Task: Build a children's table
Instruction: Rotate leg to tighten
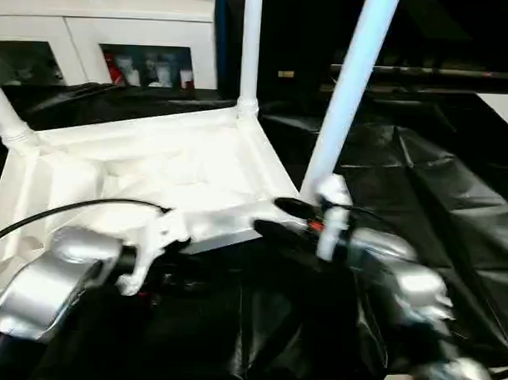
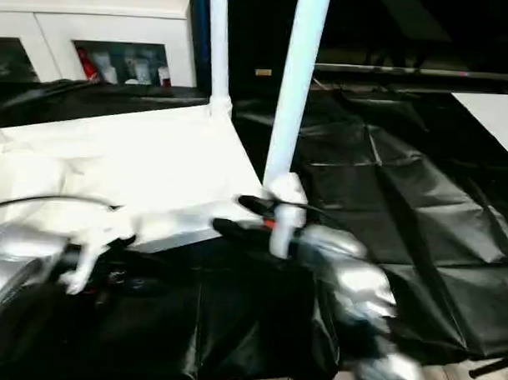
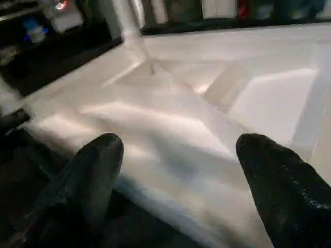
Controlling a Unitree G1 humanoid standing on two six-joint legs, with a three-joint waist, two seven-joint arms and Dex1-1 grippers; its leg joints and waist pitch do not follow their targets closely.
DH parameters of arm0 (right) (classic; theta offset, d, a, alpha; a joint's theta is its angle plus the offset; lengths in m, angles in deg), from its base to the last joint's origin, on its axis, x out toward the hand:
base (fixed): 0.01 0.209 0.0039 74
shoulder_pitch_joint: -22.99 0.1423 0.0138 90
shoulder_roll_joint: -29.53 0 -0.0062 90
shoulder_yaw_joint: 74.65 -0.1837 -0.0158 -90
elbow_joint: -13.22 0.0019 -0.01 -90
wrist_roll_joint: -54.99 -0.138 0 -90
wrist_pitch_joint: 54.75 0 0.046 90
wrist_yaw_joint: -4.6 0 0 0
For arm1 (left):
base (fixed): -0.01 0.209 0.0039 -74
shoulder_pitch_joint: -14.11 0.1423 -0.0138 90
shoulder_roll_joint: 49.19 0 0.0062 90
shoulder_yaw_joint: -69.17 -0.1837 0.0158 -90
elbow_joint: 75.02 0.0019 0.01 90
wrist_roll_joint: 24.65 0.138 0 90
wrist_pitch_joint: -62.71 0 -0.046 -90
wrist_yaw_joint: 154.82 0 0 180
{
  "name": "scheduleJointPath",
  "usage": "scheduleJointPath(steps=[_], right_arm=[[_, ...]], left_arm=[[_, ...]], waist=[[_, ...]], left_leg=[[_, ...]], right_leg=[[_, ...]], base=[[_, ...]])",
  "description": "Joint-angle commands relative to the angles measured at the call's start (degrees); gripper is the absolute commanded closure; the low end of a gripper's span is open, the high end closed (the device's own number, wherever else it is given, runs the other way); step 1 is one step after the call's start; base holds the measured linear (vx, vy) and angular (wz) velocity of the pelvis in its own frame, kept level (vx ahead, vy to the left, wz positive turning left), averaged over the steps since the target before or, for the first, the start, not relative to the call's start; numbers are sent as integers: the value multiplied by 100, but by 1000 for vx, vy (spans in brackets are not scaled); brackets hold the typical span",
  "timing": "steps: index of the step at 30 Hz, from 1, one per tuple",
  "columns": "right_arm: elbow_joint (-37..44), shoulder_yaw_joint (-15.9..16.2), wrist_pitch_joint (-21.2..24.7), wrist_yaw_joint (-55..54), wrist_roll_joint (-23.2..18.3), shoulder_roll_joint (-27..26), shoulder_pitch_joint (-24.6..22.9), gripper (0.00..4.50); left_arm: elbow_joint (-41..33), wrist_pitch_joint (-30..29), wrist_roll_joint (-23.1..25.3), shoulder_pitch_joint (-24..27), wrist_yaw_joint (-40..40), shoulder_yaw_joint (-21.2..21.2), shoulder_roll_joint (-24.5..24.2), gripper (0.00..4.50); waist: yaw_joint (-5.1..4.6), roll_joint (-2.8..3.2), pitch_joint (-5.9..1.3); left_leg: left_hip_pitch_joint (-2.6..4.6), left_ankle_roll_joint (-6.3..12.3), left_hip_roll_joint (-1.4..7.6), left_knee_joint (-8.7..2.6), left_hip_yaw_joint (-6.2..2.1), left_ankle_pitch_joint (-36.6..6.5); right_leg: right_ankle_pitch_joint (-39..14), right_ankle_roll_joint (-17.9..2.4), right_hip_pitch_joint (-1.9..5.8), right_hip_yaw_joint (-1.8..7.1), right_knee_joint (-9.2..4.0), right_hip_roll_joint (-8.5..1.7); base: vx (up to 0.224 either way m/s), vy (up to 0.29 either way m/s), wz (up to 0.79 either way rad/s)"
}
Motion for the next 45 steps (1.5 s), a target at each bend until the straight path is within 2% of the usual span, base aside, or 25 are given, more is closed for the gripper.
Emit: scheduleJointPath(steps=[1, 2, 4, 5, 6, 13, 15, 16, 19, 22, 23, 24, 25, 28, 30, 32, 33, 34, 37, 38, 39, 40, 41, 44, 45], right_arm=[[-256, -175, -181, -356, 27, -126, 124, 64], [-448, -306, -278, -634, 9, -265, 211, 64], [-867, -591, -586, -1267, 58, -504, 397, 64], [-966, -659, -670, -1426, 83, -547, 439, 64], [-1199, -838, -789, -1672, 61, -626, 535, 64], [-1944, -1434, -1453, -2622, -40, -608, 868, 64], [-2031, -1508, -1554, -2739, -32, -584, 917, 64], [-2264, -1721, -1677, -2935, -113, -526, 1052, 64], [-2486, -1871, -1910, -3113, -96, -383, 1174, 64], [-2611, -1986, -2006, -3187, -111, -238, 1260, 64], [-2633, -2004, -2014, -3181, -114, -206, 1276, 64], [-2675, -2042, -2064, -3200, -101, -154, 1302, 64], [-2746, -2097, -2113, -3214, -111, -116, 1339, 64], [-2940, -2192, -2309, -3257, -56, 98, 1399, 64], [-2999, -2207, -2344, -3234, -37, 205, 1408, 64], [-3183, -2278, -2391, -3206, -62, 431, 1468, 64], [-3183, -2278, -2391, -3206, -62, 431, 1468, 64], [-3310, -2315, -2408, -3136, -49, 589, 1512, 64], [-3356, -2225, -2337, -2804, -17, 678, 1528, 64], [-3386, -2160, -2299, -2575, 0, 707, 1540, 64], [-3151, -1673, -2140, -1672, 213, 756, 1341, 64], [-3101, -1551, -2121, -1474, 267, 766, 1294, 64], [-3037, -1385, -2166, -1309, 371, 783, 1214, 64], [-2676, -1069, -2227, -1107, 524, 782, 862, 64], [-2676, -1069, -2227, -1107, 524, 782, 862, 64]], left_arm=[[-206, -30, 105, 90, -278, 163, -70, 175], [-306, -14, 153, 194, -510, 264, -35, 171], [-504, -30, 245, 404, -1006, 503, 120, 152], [-549, -55, 264, 450, -1108, 549, 159, 152], [-680, -135, 307, 586, -1249, 581, 206, 130], [-1219, -324, 270, 1346, -1518, 601, 284, 91], [-1244, -323, 280, 1417, -1591, 611, 299, 81], [-1303, -325, 318, 1568, -1763, 628, 318, 57], [-1287, -199, 468, 1758, -1998, 636, 361, 37], [-1054, 119, 720, 1854, -2320, 642, 441, 18], [-1008, 182, 769, 1869, -2395, 638, 464, 8], [-953, 269, 831, 1906, -2462, 600, 456, 3], [-908, 341, 864, 1940, -2532, 565, 443, 3], [-788, 491, 874, 2002, -2688, 533, 470, 3], [-779, 555, 859, 2012, -2701, 553, 489, 3], [-766, 689, 748, 2108, -2647, 711, 529, 3], [-766, 689, 748, 2108, -2647, 711, 529, 3], [-706, 998, 679, 2223, -2566, 818, 503, 3], [-624, 1364, 532, 2387, -2359, 942, 432, 3], [-583, 1524, 427, 2477, -2258, 999, 387, 3], [-334, 1969, -210, 2856, -1579, 1449, 368, 3], [-273, 2064, -372, 2942, -1423, 1559, 368, 3], [-179, 2176, -482, 3049, -1296, 1699, 348, 3], [226, 2529, -683, 3223, -1082, 2206, 283, 3], [226, 2529, -683, 3223, -1082, 2206, 283, 3]], waist=[[-8, 65, -331], [8, 86, -338], [-23, 82, -341], [-14, 83, -341], [-11, 72, -341], [12, 60, -336], [31, 55, -332], [14, 54, -334], [11, 46, -327], [15, 25, -326], [6, 24, -323], [5, -7, -327], [17, 16, -326], [28, -12, -328], [23, -26, -318], [13, -48, -328], [13, -48, -328], [14, -55, -325], [22, -86, -325], [2, -93, -323], [-13, -90, -311], [-32, -101, -308], [-69, -70, -307], [-103, -76, -306], [-95, -73, -307]], left_leg=[[202, -385, 304, -530, -175, -2237], [213, -405, 307, -524, -177, -2267], [196, -486, 314, -539, -189, -2318], [220, -491, 305, -533, -183, -2377], [237, -494, 302, -529, -177, -2438], [231, -457, 271, -521, -181, -2566], [255, -437, 267, -513, -172, -2637], [240, -434, 262, -512, -185, -2656], [229, -412, 260, -508, -186, -2680], [250, -374, 246, -484, -168, -2733], [232, -359, 243, -487, -179, -2744], [225, -347, 243, -485, -181, -2720], [242, -353, 247, -483, -189, -2771], [265, -360, 254, -475, -192, -2843], [259, -357, 246, -473, -189, -2903], [203, -331, 241, -475, -203, -2835], [203, -331, 241, -475, -203, -2835], [206, -299, 237, -459, -192, -2809], [201, -216, 221, -437, -187, -2779], [157, -189, 221, -447, -201, -2739], [104, -121, 214, -447, -205, -2742], [83, -131, 227, -464, -212, -2732], [94, -156, 241, -482, -232, -2827], [142, -190, 258, -490, -235, -2990], [156, -184, 254, -489, -235, -2986]], right_leg=[[-2078, -1029, 143, 287, -342, -230], [-2086, -1004, 135, 289, -338, -234], [-2031, -1000, 133, 299, -329, -239], [-2079, -976, 114, 299, -345, -229], [-2092, -962, 97, 307, -347, -218], [-2279, -768, 69, 380, -372, -164], [-2380, -718, 40, 381, -397, -157], [-2400, -705, 55, 376, -386, -156], [-2483, -647, 57, 368, -406, -150], [-2623, -558, 27, 366, -446, -135], [-2710, -522, 41, 360, -453, -136], [-2746, -499, 47, 357, -455, -139], [-2867, -470, 24, 349, -465, -146], [-2912, -462, 7, 340, -476, -145], [-2913, -467, 7, 331, -478, -131], [-2930, -449, 54, 318, -461, -154], [-2930, -449, 54, 318, -461, -154], [-2984, -433, 33, 325, -479, -157], [-3090, -430, 27, 313, -506, -165], [-3113, -429, 63, 307, -497, -173], [-3256, -450, 84, 301, -526, -198], [-3281, -441, 94, 302, -513, -195], [-3283, -456, 78, 301, -508, -178], [-3100, -573, 32, 322, -501, -159], [-3057, -580, 27, 326, -510, -154]], base=[[0, 0, 0], [0, 0, 0], [0, 0, 0], [0, 0, 0], [0, 0, 0], [0, 0, 0], [0, 0, 0], [0, 0, 0], [0, 0, 0], [0, 0, 0], [0, 0, 0], [0, 0, 0], [0, 0, 0], [0, 0, 0], [0, 0, 0], [0, 0, 0], [0, 0, 0], [0, 0, 0], [0, 0, 0], [0, 0, 0], [0, 0, 0], [0, 0, 0], [0, 0, 0], [0, 0, 0], [0, 0, 0]])
